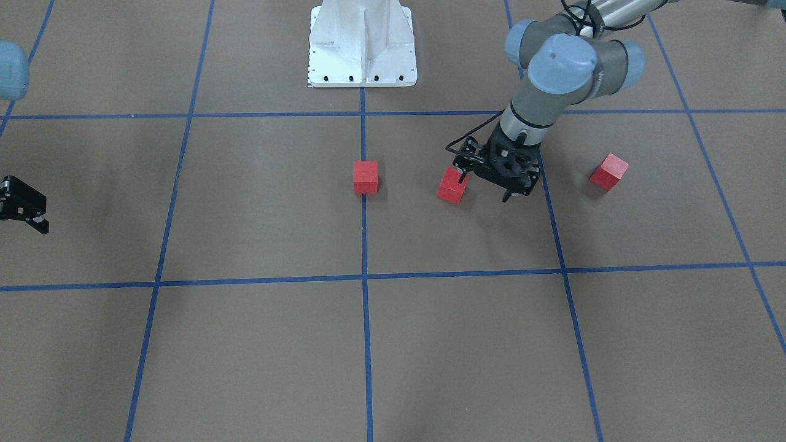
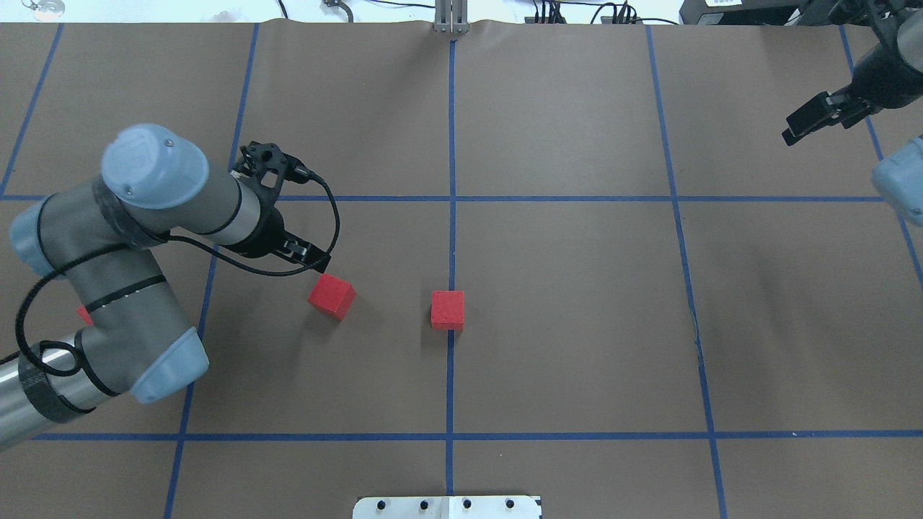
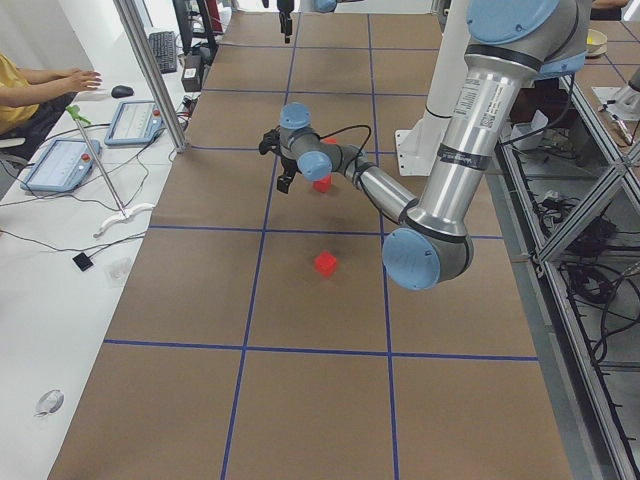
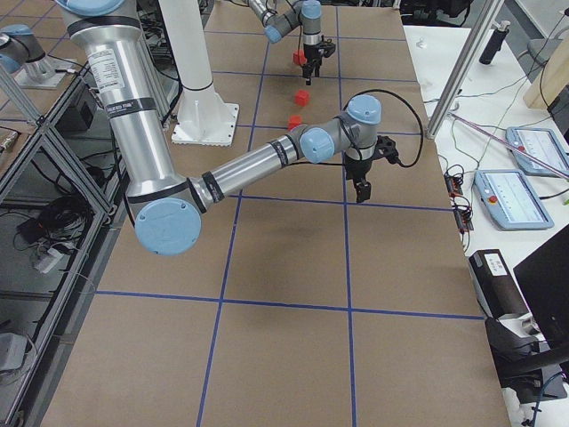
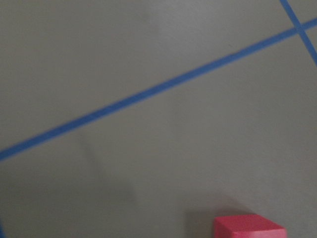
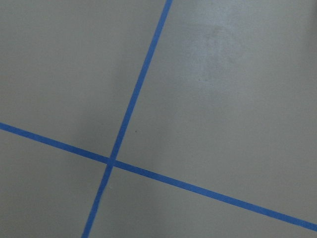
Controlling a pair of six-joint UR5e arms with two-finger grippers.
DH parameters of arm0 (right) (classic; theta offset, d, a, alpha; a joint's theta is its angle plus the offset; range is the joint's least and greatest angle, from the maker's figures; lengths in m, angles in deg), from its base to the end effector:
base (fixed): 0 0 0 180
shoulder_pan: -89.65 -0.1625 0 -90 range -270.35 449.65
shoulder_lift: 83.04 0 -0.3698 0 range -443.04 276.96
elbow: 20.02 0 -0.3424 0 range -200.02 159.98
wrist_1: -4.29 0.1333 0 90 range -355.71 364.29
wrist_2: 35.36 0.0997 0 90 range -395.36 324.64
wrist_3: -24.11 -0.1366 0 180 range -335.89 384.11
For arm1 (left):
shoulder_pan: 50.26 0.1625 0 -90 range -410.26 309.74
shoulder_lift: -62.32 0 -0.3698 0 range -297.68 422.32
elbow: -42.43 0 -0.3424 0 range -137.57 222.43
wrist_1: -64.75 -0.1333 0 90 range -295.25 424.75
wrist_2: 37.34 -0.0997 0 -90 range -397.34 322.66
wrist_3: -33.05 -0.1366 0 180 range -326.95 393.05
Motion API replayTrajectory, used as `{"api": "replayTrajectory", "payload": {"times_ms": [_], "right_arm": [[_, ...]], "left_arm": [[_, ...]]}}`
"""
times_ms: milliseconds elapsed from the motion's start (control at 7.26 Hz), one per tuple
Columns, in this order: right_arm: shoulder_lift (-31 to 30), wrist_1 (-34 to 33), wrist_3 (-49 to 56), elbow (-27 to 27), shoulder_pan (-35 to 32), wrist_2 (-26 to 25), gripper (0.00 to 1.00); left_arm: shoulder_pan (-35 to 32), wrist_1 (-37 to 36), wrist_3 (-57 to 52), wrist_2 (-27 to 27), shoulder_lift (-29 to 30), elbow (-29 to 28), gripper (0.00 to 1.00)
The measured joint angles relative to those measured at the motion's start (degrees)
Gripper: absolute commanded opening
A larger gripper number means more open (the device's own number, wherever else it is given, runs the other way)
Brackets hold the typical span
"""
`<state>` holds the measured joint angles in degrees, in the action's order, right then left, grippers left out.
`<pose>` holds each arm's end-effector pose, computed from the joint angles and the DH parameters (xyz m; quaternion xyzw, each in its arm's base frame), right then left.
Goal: Form red blocks into L shape at center
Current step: 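Lower the left gripper onto the middle red cube and grasp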
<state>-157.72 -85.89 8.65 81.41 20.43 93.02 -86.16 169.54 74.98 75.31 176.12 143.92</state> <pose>-0.1464 -0.5226 0.4162 0.1068 -0.3715 -0.1181 0.9147 0.4301 -0.4110 0.3075 0.1454 0.4275 0.1768 0.8746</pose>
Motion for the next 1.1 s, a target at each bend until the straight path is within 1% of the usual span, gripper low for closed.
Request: {"api": "replayTrajectory", "payload": {"times_ms": [276, 413, 965, 1103], "right_arm": [[-0.3, 0.0, 0.3, 0.0, -0.2, 0.0, 0.99], [-0.4, 0.0, 0.2, 0.0, -0.2, -0.1, 0.99], [-0.2, 0.1, -0.2, 0.0, -0.2, -0.2, 0.99], [-0.1, 0.1, -0.3, -0.1, -0.1, -0.2, 0.99]], "left_arm": [[4.1, -3.2, 2.8, -2.4, 2.1, -0.2, 0.99], [5.1, -4.0, 3.5, -2.8, 2.8, -0.4, 0.99], [5.3, -4.5, 3.9, -3.1, 2.7, -1.0, 0.98], [5.4, -4.5, 3.9, -3.3, 2.8, -1.5, 0.95]]}}
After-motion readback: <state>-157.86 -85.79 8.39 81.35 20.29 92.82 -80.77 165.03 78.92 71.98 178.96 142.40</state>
